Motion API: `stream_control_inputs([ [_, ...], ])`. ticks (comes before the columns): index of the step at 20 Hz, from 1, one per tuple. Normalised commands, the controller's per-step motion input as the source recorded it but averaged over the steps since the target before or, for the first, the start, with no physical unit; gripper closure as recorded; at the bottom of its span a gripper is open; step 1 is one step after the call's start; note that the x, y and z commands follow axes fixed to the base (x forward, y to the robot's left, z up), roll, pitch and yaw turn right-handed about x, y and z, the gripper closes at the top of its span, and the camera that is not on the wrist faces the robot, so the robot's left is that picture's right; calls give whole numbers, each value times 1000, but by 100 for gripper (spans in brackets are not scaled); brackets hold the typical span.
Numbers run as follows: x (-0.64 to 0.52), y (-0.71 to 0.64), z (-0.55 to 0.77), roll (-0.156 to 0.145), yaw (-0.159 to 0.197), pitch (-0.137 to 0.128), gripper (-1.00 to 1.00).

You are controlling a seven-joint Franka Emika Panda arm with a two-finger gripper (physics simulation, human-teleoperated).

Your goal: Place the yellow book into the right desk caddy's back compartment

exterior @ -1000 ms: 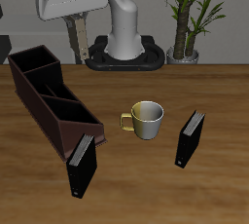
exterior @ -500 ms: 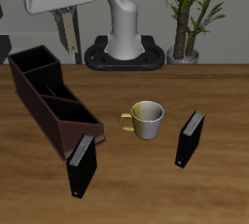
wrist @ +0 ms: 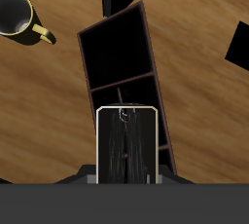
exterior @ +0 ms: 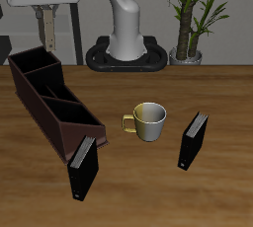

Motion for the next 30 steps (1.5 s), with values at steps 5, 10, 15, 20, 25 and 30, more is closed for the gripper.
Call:
stream_control_inputs([
  [5, -15, -287, 2, -62, 19, -27, 100],
  [10, 63, -145, 85, -47, 59, -72, 100],
  [15, 144, 48, -34, 13, 89, -57, 100],
  [20, 178, 12, 101, -19, -14, -24, 100],
  [25, 177, 109, -96, 12, 40, -9, 100],
  [30, 200, 137, -244, 49, 61, 18, 100],
])
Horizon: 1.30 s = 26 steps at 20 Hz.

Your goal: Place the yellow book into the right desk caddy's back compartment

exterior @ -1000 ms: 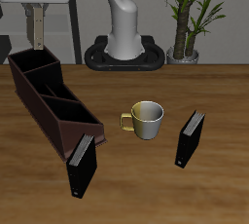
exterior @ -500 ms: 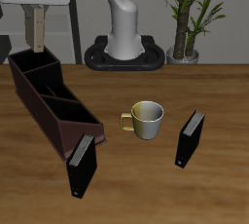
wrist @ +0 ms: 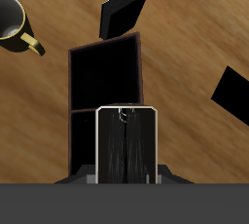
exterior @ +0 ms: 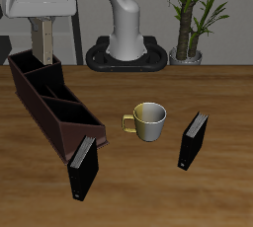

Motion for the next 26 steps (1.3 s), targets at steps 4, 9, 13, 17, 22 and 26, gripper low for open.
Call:
stream_control_inputs([
  [4, 126, -8, -177, -10, 9, 10, 100],
  [9, -10, 25, -161, 12, 13, 23, 100],
  [13, -29, 59, -95, 3, -7, 16, 100],
  [17, -21, 115, -79, 14, 10, 5, 100],
  [22, -8, -23, -83, -11, 1, 3, 100],
  [26, -45, -86, -169, -13, 4, 20, 100],
])
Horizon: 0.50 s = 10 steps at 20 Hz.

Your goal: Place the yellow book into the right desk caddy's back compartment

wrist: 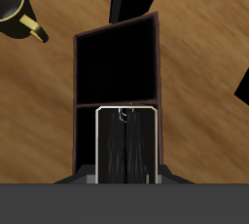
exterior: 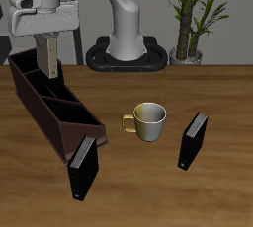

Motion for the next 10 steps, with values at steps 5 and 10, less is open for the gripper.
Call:
stream_control_inputs([
  [5, -134, -94, -192, -6, 7, 24, 100],
  [10, -65, -85, -78, -19, 11, 2, 100],
])
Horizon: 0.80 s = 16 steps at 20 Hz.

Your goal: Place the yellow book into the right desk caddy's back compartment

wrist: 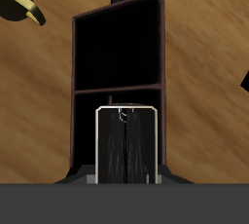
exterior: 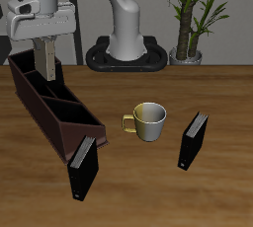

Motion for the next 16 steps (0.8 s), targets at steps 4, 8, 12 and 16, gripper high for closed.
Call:
stream_control_inputs([
  [4, 40, -117, -12, -12, 1, -1, 100],
  [8, -21, -122, 45, -25, -19, -14, 100],
  [12, 17, -67, -3, -20, -5, -3, 100],
  [16, 63, -1, -16, -10, -12, 1, 100],
])
